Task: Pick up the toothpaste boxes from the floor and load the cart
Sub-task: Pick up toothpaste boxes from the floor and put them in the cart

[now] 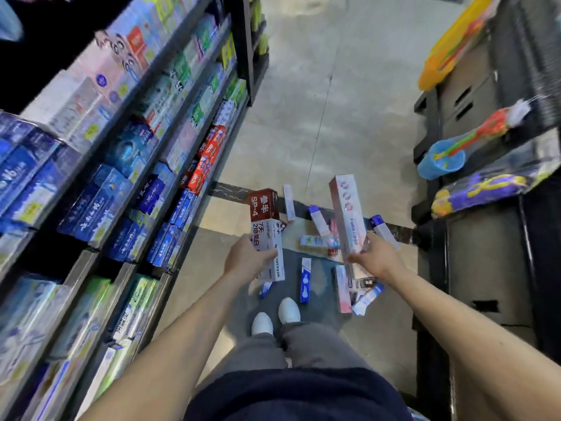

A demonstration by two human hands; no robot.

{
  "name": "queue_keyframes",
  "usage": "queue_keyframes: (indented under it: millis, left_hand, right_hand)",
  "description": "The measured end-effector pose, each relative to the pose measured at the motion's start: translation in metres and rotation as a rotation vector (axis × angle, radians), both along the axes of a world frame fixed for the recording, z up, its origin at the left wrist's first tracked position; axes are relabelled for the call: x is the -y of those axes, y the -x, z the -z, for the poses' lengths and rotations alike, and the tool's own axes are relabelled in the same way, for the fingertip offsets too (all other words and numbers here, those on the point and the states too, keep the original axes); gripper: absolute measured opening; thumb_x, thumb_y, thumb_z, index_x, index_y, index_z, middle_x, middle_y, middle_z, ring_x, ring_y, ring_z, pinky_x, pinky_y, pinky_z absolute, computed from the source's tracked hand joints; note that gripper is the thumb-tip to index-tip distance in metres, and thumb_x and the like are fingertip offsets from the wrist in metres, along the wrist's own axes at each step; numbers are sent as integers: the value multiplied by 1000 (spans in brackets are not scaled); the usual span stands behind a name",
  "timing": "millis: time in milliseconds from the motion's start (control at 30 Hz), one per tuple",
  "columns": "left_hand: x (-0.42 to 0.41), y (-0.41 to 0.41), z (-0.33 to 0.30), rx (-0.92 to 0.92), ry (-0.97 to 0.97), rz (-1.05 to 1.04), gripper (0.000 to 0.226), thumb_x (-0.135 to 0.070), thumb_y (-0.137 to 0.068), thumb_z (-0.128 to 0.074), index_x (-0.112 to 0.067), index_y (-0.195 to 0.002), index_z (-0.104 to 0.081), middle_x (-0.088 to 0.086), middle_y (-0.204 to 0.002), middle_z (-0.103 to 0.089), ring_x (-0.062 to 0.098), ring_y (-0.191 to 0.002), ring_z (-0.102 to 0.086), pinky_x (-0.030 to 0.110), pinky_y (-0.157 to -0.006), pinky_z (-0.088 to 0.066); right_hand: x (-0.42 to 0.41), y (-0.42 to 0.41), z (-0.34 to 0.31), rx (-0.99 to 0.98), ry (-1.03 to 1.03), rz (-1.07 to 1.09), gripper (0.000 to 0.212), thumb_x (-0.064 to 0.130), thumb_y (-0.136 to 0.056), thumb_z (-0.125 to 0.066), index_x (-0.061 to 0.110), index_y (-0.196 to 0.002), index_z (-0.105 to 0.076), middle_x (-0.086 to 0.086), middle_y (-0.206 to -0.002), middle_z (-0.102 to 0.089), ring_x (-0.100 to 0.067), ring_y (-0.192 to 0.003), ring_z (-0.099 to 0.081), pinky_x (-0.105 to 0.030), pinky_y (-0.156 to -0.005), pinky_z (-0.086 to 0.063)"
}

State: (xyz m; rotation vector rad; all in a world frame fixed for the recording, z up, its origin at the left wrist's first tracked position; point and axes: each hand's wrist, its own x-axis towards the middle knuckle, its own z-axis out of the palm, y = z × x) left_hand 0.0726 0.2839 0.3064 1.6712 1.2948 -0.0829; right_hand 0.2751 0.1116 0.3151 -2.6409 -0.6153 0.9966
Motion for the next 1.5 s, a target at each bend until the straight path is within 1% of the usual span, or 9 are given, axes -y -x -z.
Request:
queue_keyframes:
  millis: [200, 433, 533, 633, 833, 933, 1167, 1367, 1500]
  left_hand:
    - [15, 5, -26, -45, -88, 81, 32, -33, -80, -70, -17, -102, -53, 7, -109, -66, 24, -91, -63, 31, -73, -51]
    - [32, 26, -52, 18, -231, 91, 27, -25, -77, -70, -15, -102, -68, 7, -99, -71, 26, -92, -67, 30, -75, -53]
    - [47, 34, -61, 33, -269, 58, 24, -24, -77, -71, -13, -99, -70, 12, -102, -72, 26, -90, -67, 34, -77, -55]
    - [72, 46, -72, 18, -303, 30, 29, -28, -77, -71, -13, -102, -68, 11, -105, -70, 26, -93, -66, 30, -75, -51]
    - [145, 84, -81, -9, -307, -76, 24, -24, -79, -71, -13, -100, -67, 7, -92, -66, 23, -76, -59, 26, -57, -46]
    - [184, 112, -85, -12, -280, -175, 22, -25, -79, -71, -14, -98, -68, 9, -96, -68, 24, -82, -62, 29, -67, -50]
    - [247, 205, -109, -14, -304, -392, 12, -27, -80, -69, -21, -90, -65, 4, -96, -66, 21, -83, -60, 25, -69, -43]
    - [289, 321, -129, 53, -259, -636, 50, -42, -59, -63, -21, -104, -68, 4, -109, -69, 24, -99, -65, 33, -85, -52]
    - [320, 411, -121, 57, -272, -797, 39, -37, -69, -69, -21, -104, -68, 4, -109, -70, 21, -97, -66, 32, -84, -53]
  right_hand:
    - [31, 9, -35, 45, -81, 59, 53, 31, -73, -76, 15, -119, -55, -8, -119, -65, -27, -105, -61, -35, -86, -50]
    - [80, 3, -71, 118, -83, 46, 50, 30, -81, -71, 15, -126, -55, -9, -121, -65, -24, -98, -64, -26, -67, -48]
    - [103, -1, -83, 106, -100, 38, 49, 25, -86, -66, 10, -131, -52, -12, -128, -61, -23, -95, -61, -11, -45, -37]
    - [129, -1, -95, 105, -109, 23, 49, 19, -88, -65, 6, -132, -49, -15, -130, -58, -28, -109, -59, -6, -35, -32]
    - [169, 14, -96, 69, -177, -52, 50, 17, -86, -67, 8, -132, -49, -14, -129, -58, -28, -113, -58, -18, -62, -44]
    - [176, 38, -95, 38, -193, -142, 52, 23, -82, -71, 11, -128, -50, -15, -128, -59, -30, -111, -60, -39, -88, -53]
    - [159, 135, -102, 58, -209, -482, 53, 34, -80, -70, 15, -126, -54, -11, -125, -62, -29, -104, -62, -28, -70, -45]
    - [132, 251, -106, 66, -230, -786, 42, 29, -81, -67, 15, -121, -59, -10, -113, -65, -28, -96, -61, -30, -77, -47]
    - [122, 348, -98, 13, -234, -905, 47, 23, -81, -71, 8, -124, -60, -17, -122, -64, -32, -108, -61, -32, -84, -48]
